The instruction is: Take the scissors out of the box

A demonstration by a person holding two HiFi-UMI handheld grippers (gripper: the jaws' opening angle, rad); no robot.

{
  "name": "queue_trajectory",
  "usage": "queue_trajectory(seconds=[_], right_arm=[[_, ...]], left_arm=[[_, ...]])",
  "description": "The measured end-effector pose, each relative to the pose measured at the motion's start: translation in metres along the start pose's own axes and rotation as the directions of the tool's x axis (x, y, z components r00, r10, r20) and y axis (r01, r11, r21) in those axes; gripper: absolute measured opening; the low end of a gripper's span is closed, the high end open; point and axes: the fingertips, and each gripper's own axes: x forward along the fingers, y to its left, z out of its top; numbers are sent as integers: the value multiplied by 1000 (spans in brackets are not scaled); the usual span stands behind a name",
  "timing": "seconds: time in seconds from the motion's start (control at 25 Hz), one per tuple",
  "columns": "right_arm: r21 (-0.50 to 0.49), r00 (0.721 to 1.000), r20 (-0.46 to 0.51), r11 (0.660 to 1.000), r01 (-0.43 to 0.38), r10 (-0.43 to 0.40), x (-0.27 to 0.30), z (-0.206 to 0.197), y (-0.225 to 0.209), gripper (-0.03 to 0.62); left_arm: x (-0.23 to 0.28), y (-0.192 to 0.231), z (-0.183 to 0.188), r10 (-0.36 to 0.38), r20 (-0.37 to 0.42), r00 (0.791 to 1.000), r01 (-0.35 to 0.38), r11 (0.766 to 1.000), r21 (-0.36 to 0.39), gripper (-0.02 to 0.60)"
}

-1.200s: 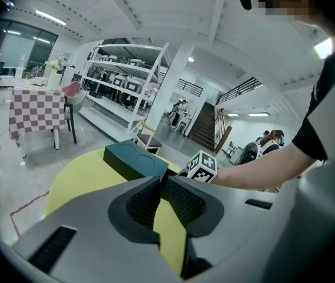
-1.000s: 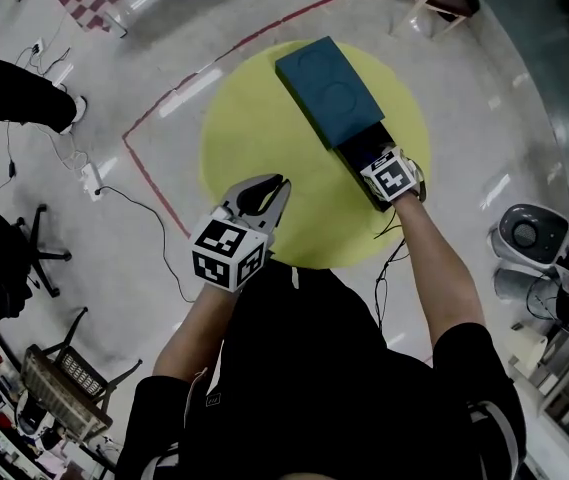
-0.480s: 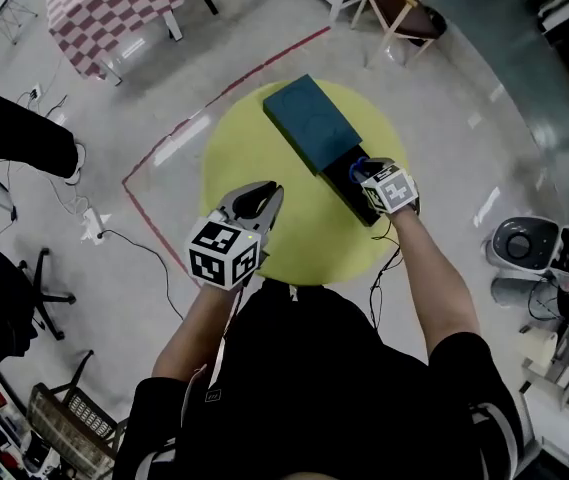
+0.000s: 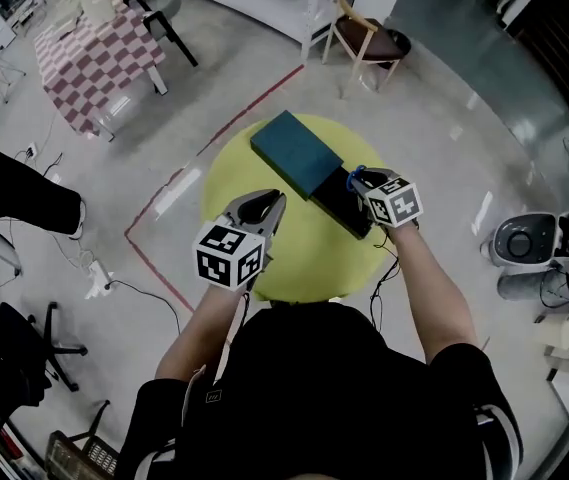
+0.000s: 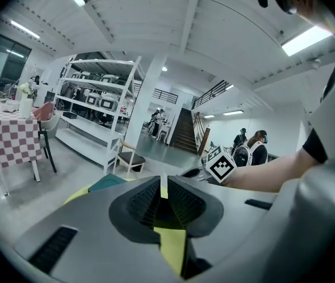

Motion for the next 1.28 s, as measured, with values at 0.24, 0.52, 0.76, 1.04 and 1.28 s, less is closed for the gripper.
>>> queue_trajectory(seconds=[0.24, 0.52, 0.76, 1.04, 1.28], right_arm=[[61, 992, 120, 998, 35, -42, -42, 22, 3, 86], [117, 948, 310, 993, 28, -64, -104, 66, 0, 86], [97, 876, 481, 995, -4, -43, -172, 103, 4, 86], [76, 791, 611, 997, -30, -23, -249, 120, 2, 86], [105, 708, 702, 994, -5, -71, -307, 122, -7, 86]], left_arm=[[-4, -10, 22, -32, 22, 999, 30, 997, 71, 41], [-4, -19, 52, -37, 49, 998, 30, 991, 130, 41], [-5, -36, 79, -19, 87, 996, 4, 987, 162, 41], [-10, -61, 104, 5, 138, 990, -33, 979, 199, 41], [-21, -77, 122, 25, 183, 983, -67, 972, 227, 30]])
